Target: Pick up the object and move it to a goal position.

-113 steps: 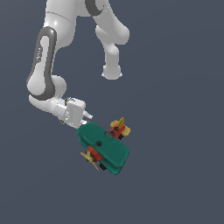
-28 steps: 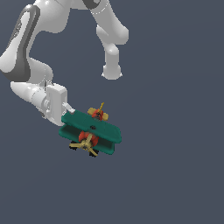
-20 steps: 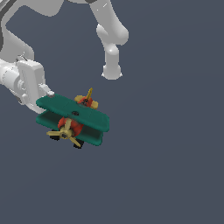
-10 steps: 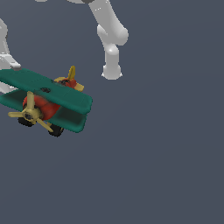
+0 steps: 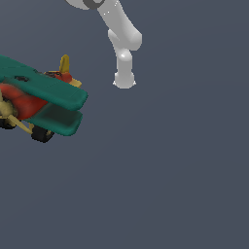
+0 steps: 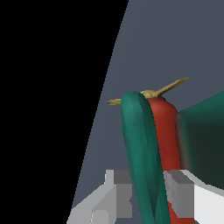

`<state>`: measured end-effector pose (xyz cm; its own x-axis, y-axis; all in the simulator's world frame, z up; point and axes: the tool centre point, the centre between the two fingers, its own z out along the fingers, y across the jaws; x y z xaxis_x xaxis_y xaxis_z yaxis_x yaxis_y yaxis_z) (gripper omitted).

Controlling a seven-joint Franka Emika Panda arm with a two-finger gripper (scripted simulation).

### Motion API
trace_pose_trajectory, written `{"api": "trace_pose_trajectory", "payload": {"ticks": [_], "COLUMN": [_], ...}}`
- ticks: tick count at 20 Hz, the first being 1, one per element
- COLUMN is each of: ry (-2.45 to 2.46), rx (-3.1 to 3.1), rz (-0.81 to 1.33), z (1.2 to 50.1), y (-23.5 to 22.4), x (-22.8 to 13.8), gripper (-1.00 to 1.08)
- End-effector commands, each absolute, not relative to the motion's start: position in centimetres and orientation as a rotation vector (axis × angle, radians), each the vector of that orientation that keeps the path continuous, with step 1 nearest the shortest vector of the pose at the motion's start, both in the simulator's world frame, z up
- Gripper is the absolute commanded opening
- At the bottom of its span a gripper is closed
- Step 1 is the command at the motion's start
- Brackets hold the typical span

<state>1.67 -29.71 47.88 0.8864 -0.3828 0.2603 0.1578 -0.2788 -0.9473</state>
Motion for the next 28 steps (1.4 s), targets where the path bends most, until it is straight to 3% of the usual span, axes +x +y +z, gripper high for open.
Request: {"api": "trace_pose_trajectory", "payload": {"ticks": [1, 28], "ry": [0.165, 0.17], "rx": [-1.78, -1.776], "rz": [-0.53, -0.528], "z": [49.0, 51.6], "y": [-30.0, -30.7], "x": [1.7, 3.8], "gripper": [-1.0, -1.0]}}
